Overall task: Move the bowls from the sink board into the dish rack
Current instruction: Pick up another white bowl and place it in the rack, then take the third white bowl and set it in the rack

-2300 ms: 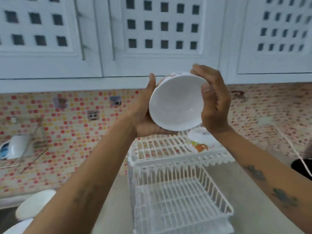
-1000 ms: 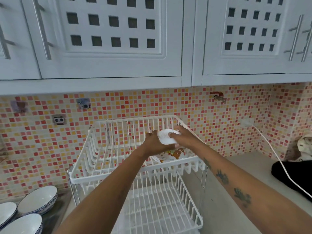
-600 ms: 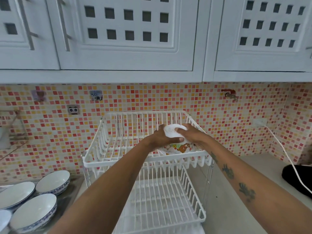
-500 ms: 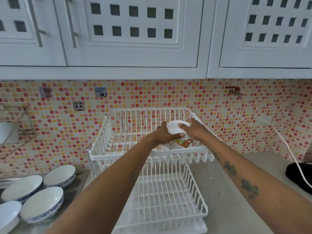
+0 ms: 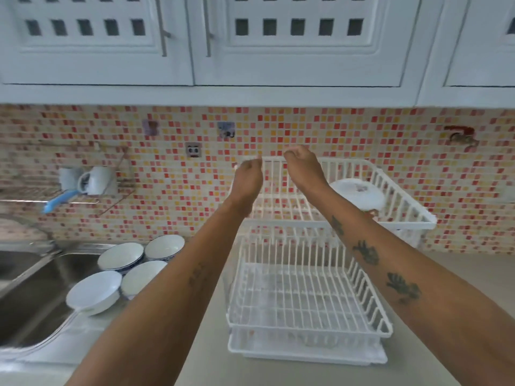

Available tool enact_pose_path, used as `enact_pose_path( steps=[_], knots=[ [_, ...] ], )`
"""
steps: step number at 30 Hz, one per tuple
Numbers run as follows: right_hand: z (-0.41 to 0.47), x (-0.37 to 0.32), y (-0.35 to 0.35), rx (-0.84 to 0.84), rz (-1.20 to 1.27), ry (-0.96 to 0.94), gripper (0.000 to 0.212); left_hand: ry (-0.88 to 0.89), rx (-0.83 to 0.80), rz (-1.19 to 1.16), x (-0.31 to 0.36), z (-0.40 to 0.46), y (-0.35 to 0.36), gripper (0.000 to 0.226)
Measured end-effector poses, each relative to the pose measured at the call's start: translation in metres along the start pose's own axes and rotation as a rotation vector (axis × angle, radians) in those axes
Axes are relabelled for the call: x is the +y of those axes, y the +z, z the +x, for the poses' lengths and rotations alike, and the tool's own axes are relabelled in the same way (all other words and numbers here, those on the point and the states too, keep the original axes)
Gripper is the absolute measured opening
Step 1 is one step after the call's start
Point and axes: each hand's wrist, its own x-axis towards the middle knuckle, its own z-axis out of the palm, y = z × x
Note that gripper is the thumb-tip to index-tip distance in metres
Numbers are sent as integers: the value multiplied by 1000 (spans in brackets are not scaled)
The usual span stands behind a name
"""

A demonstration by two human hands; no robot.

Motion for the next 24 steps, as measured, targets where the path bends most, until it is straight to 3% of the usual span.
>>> enact_pose_path(
  steps=[2, 6, 12, 18, 24],
  knots=[
    [-4, -14, 28, -37, 119, 11, 26, -36, 117, -101, -3, -3, -30, 47],
    [-11, -42, 85, -75, 274, -1, 44, -49, 253, -226, -9, -7, -98, 34],
    [-30, -77, 171, -185, 436, -9, 57, -54, 409, -271, -37, -15, -189, 41],
    [-48, -91, 266, -399, 468, 35, 59, -91, 543, -287, -76, -14, -262, 45],
    [-60, -65, 353, -493, 442, 191, 63, -193, 634, -314, -128, -4, -329, 45]
  ],
)
